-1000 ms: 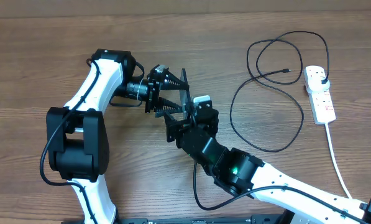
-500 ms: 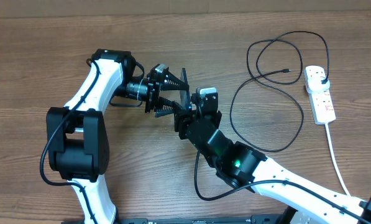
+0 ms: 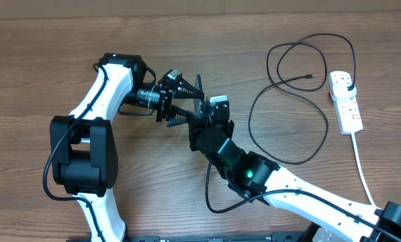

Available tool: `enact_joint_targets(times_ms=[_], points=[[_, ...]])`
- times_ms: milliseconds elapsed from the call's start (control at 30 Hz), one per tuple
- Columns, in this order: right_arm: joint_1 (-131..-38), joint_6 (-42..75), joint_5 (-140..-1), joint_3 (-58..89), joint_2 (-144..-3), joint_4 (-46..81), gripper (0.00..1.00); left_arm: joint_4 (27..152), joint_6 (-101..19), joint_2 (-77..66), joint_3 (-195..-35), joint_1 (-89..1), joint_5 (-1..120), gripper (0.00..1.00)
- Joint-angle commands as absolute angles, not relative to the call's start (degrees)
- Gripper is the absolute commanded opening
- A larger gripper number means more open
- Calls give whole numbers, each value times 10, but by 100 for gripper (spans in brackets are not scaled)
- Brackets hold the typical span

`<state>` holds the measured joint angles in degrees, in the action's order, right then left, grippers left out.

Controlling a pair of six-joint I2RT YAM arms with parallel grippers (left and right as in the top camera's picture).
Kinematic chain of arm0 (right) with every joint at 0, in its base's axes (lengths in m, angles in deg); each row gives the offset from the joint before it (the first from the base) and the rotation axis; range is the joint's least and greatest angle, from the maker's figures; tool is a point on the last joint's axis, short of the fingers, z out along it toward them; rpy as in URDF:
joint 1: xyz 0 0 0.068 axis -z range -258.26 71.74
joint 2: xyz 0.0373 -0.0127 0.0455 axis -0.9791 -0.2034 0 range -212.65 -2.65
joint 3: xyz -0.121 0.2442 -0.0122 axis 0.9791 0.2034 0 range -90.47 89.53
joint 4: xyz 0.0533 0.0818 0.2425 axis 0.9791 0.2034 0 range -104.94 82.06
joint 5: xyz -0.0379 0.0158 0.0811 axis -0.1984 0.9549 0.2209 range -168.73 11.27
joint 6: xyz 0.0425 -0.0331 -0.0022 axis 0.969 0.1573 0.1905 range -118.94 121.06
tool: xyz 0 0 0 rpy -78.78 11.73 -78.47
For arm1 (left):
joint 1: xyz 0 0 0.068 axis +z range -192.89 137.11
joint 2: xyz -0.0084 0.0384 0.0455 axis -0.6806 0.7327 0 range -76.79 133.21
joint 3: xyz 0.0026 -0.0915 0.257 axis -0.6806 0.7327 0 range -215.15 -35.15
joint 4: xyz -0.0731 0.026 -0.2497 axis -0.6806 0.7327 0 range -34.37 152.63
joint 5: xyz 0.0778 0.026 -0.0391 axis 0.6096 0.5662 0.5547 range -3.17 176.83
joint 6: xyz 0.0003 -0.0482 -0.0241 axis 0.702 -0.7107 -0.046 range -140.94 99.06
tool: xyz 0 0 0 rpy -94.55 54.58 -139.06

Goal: Plug charger to phone and switch on socket
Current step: 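Move the right gripper to the phone and grasp its lower end, then pull the phone away with the right gripper, releasing the left gripper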

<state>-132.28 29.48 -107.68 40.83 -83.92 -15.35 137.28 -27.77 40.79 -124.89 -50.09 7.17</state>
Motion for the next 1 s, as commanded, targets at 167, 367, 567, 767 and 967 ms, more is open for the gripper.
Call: enact_joint_targets(times_ms=[167,367,567,767,967], points=[[-1321,297,-1069,396,-838,-157,25,1375,-260,408,-1263,-504,63,60],[-1322,297,-1069,396,-838,-148,14,1375,-261,408,-1263,-504,82,64],[-1322,297,-1065,396,-838,-148,5,1375,-261,408,-1263,-504,82,65],[-1322,297,-1056,396,-837,-148,4,1375,-267,408,-1263,-504,96,92],[-1322,297,-1036,396,-836,-143,4,1375,-301,408,-1263,-488,101,100]])
